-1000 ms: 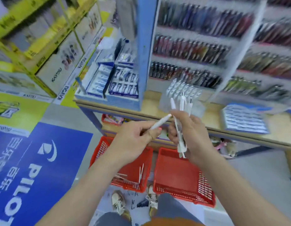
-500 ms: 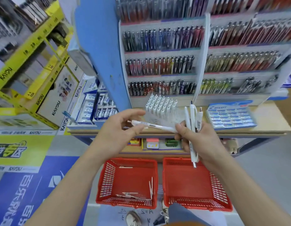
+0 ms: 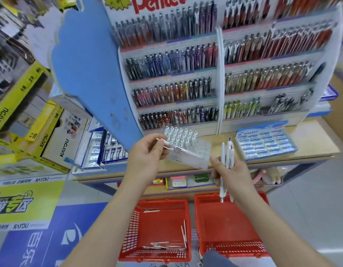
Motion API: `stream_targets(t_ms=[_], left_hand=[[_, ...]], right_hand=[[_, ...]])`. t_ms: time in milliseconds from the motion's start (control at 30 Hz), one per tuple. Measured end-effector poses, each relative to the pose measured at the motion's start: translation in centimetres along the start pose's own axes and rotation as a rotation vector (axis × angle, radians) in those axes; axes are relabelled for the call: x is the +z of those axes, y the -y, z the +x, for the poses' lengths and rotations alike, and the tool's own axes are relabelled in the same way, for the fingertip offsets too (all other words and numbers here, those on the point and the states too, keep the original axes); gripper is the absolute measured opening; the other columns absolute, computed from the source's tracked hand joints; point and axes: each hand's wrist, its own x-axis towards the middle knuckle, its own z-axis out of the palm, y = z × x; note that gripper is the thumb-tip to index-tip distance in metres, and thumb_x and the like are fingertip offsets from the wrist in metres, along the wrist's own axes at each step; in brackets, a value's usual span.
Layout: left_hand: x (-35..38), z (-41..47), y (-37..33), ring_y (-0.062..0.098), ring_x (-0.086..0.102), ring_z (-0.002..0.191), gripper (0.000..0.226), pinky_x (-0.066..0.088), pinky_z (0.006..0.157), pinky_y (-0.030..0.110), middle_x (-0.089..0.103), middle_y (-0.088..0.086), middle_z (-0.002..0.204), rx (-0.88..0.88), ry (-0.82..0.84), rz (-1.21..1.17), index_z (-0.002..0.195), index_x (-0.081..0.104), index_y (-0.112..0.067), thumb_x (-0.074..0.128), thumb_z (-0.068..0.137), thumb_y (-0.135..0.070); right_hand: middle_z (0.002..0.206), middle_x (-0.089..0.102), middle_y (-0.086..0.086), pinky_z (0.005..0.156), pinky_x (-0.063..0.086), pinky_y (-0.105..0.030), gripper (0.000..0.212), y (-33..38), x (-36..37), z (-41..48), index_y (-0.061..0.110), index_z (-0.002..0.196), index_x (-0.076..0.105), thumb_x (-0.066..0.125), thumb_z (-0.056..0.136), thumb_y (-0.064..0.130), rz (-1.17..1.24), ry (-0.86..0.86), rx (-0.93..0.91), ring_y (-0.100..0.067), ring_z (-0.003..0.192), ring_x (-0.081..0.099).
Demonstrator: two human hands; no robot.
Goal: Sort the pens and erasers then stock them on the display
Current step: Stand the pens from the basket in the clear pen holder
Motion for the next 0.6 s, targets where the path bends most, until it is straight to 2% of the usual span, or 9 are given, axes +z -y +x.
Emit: stream_targets(t_ms=[67, 167, 233, 300, 367, 533, 600], left_hand=[[0.4, 1.1, 0.2, 0.015, 0.065, 0.075, 0.018, 0.057, 0.075, 0.026, 0.069, 0.006, 0.084, 0.023, -0.029, 0.1, 0.099, 0.065, -0.011, 0.047, 0.097, -0.009], [0.7, 2.6, 0.7, 0.013, 0.068, 0.077, 0.019, 0.056, 0.081, 0.041, 0.069, -0.001, 0.082, 0.077, -0.047, 0.252, 0.091, 0.065, -0.025, 0.051, 0.095, -0.014], [0.9, 3.3, 1.1, 0.015, 0.068, 0.078, 0.02, 0.055, 0.08, 0.044, 0.069, -0.002, 0.081, 0.118, -0.057, 0.325, 0.086, 0.063, -0.031, 0.052, 0.094, -0.016], [1.3, 3.7, 1.2, 0.014, 0.067, 0.078, 0.016, 0.055, 0.079, 0.041, 0.068, -0.003, 0.079, 0.159, -0.062, 0.408, 0.091, 0.065, -0.026, 0.053, 0.094, -0.016], [1.8, 4.1, 1.1, 0.014, 0.065, 0.078, 0.015, 0.053, 0.076, 0.035, 0.066, -0.005, 0.076, 0.207, -0.062, 0.51, 0.098, 0.068, -0.019, 0.054, 0.094, -0.017], [3.1, 5.3, 1.9, 0.019, 0.061, 0.079, 0.015, 0.049, 0.073, 0.037, 0.067, -0.001, 0.079, 0.278, 0.043, 0.669, 0.095, 0.068, -0.016, 0.053, 0.094, -0.019], [3.8, 5.7, 2.2, 0.021, 0.058, 0.079, 0.015, 0.046, 0.071, 0.036, 0.066, 0.001, 0.081, 0.289, 0.085, 0.758, 0.093, 0.067, -0.016, 0.052, 0.094, -0.019]], right_hand=[[0.057, 0.059, -0.012, 0.044, 0.043, -0.027, 0.021, -0.8, -0.1, 1.4, -0.001, 0.082, 0.06, 0.065, 0.089, 0.018, -0.016, -0.056, 0.018, -0.019, 0.044, 0.049], [0.061, 0.064, -0.009, 0.042, 0.044, -0.021, 0.017, -2.1, 0.3, 3.8, 0.002, 0.079, 0.061, 0.066, 0.087, 0.016, -0.098, -0.126, 0.046, -0.018, 0.049, 0.053], [0.063, 0.065, -0.008, 0.047, 0.046, -0.024, 0.019, -3.0, 0.8, 5.3, 0.001, 0.08, 0.062, 0.067, 0.086, 0.018, -0.121, -0.145, 0.075, -0.022, 0.054, 0.058], [0.063, 0.065, -0.009, 0.048, 0.046, -0.027, 0.02, -3.9, 1.3, 6.4, -0.002, 0.082, 0.062, 0.067, 0.086, 0.017, -0.125, -0.155, 0.101, -0.024, 0.056, 0.059], [0.063, 0.063, -0.01, 0.043, 0.044, -0.025, 0.019, -4.4, 1.6, 6.8, -0.002, 0.082, 0.061, 0.066, 0.086, 0.016, -0.12, -0.152, 0.128, -0.022, 0.052, 0.055], [0.069, 0.067, -0.018, 0.053, 0.045, -0.034, 0.019, -5.4, 1.5, 6.1, 0.002, 0.076, 0.062, 0.065, 0.086, 0.018, -0.118, -0.131, 0.152, -0.022, 0.048, 0.051], [0.071, 0.069, -0.016, 0.053, 0.045, -0.033, 0.02, -5.6, 1.5, 5.4, 0.001, 0.078, 0.063, 0.065, 0.087, 0.019, -0.104, -0.099, 0.156, -0.021, 0.048, 0.052]])
